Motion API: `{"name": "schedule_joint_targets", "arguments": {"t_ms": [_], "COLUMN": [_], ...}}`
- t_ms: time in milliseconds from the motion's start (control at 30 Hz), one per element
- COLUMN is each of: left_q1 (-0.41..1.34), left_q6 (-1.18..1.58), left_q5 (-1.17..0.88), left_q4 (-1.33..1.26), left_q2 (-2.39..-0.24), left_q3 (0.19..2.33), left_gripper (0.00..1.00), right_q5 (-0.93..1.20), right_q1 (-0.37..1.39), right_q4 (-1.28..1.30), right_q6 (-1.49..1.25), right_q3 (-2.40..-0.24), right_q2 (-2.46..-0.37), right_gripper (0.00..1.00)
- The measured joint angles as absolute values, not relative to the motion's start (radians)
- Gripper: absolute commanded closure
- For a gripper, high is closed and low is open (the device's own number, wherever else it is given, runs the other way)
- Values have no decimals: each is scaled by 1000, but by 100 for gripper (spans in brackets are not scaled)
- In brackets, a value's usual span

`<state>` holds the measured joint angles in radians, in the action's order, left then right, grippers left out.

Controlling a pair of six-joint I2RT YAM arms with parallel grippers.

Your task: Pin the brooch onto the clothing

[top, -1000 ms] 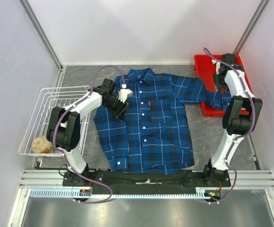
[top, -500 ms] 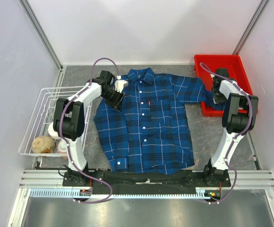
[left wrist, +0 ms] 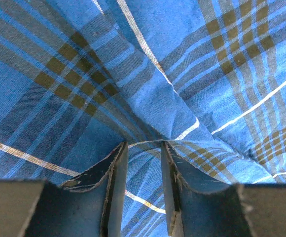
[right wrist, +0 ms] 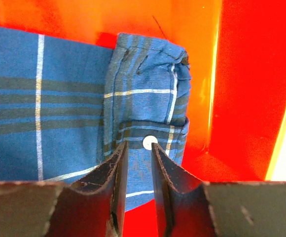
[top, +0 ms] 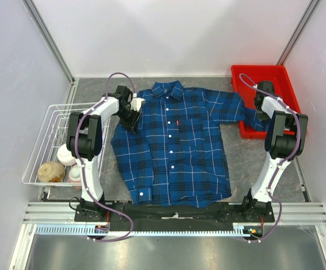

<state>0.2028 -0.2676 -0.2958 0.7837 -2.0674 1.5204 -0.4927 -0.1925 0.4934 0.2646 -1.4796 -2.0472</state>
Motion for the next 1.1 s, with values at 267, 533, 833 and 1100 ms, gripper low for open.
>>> {"name": "schedule_joint_targets", "arguments": {"t_ms": [267, 533, 833, 1100], "left_q1": [196, 234, 314, 307], "left_q6": [-247, -231, -202, -182], "left_q5": [-342, -490, -541, -487], "left_q4": [789, 729, 672, 679], "left_q2": [-2075, -2049, -2098, -2209], "left_q3": [1544, 1664, 1814, 1815], "left_gripper": [58, 57, 56, 57], "right_q5": [-472, -381, -368, -381], "right_q1": [-218, -221, -220, -219], "right_q4": [490, 533, 537, 532], "right_q6": [271, 228, 201, 193], "right_q3": [-1480, -1538, -1590, -1612], "right_q2": [-2063, -2063, -2098, -2148], "right_gripper": [57, 56, 56, 62]}}
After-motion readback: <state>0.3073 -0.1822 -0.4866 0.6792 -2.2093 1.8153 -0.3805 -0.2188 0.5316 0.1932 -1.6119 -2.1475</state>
